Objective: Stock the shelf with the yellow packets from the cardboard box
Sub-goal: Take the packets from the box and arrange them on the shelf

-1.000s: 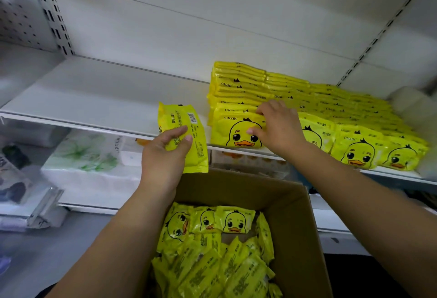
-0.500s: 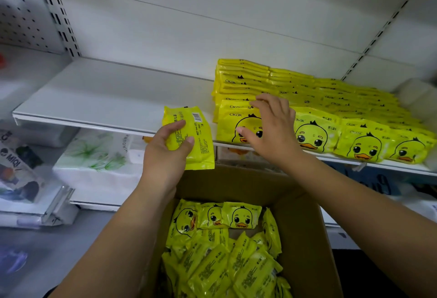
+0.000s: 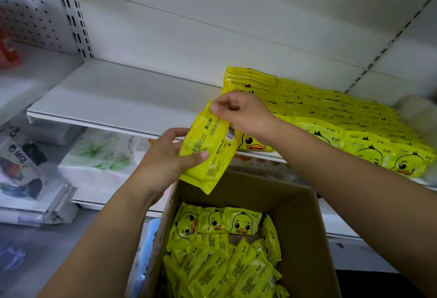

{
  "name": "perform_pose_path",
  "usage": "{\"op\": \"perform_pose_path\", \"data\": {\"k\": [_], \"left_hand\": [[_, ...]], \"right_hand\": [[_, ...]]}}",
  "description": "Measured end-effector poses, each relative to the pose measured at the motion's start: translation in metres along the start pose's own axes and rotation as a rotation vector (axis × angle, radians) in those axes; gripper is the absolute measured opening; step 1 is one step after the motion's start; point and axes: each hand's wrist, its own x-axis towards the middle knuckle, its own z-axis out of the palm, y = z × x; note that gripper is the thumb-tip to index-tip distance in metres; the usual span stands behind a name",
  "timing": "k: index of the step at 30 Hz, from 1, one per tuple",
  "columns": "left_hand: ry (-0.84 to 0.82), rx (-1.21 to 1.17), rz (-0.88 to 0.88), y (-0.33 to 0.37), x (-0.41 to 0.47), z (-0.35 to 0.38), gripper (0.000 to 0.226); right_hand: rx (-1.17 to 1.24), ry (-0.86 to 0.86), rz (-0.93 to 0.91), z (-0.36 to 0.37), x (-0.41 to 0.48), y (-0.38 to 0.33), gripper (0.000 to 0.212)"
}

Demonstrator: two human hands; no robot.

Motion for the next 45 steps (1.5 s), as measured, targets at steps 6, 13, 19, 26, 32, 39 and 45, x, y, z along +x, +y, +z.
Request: {"op": "perform_pose_path", "data": {"k": [6,13,19,26,32,39,45], "left_hand": [[0.308,-0.460,-0.060,-0.010,0.012,-0.009,0.031],[0.536,-0.374,0.044,-0.002,0.009,-0.008,0.026],[0.597,-0.371,0.075,0.004,0.004,-0.015,0.031],[0.228,-0.491,-0.174,-0.005,-0.001,-0.012,0.017],[0.372,-0.656,-0.033,0.001,0.005,-0.024,0.009],[0.527,-0.020,0.026,-0.001,0.000,-0.021,0.032],[0.577,0.102,0.096,0.003,-0.002,-0.027,0.041]], "right_hand": [[0.236,0.194,0.160,-0.003,0.015,-0.007,0.012],[0.372,0.231,0.227,0.003,0.012,-0.007,0.024],[0.431,0.226,0.224,0.012,0.002,-0.016,0.018],[0.473,0.320,0.297,0.006,0.006,-0.029,0.013],[0.406,0.090,0.218,-0.008,-0.011,-0.028,0.025],[0.047,0.155,-0.031,-0.006,-0.023,-0.026,0.030],[0.026,0.214,-0.035,-0.003,-0.022,-0.023,0.023]]}}
